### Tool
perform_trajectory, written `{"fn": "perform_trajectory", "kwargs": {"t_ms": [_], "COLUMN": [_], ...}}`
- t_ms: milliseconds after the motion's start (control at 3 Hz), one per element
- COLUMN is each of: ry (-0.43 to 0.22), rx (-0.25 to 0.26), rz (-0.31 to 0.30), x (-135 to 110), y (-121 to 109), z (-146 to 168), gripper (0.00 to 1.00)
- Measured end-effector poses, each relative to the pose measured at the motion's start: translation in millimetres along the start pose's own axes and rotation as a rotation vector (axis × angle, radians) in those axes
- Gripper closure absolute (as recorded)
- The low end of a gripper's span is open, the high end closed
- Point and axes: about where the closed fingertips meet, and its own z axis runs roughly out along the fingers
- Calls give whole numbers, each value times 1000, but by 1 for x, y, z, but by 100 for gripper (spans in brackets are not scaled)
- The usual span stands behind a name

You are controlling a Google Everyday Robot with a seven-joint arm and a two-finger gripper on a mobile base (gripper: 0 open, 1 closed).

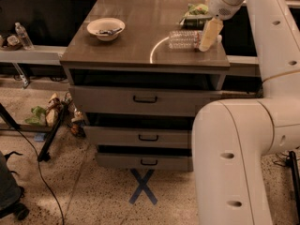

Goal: Move water bottle near paper bowl

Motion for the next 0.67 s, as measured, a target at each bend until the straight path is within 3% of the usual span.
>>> {"fn": "perform_trajectory", "kwargs": {"t_ms": [333, 667], "ry": [-36, -53], "rx": [-24, -58], "rz": [-4, 2], "x": [-16, -22], "y": [4, 12], "z": [19, 38], "gripper": [0, 15]}}
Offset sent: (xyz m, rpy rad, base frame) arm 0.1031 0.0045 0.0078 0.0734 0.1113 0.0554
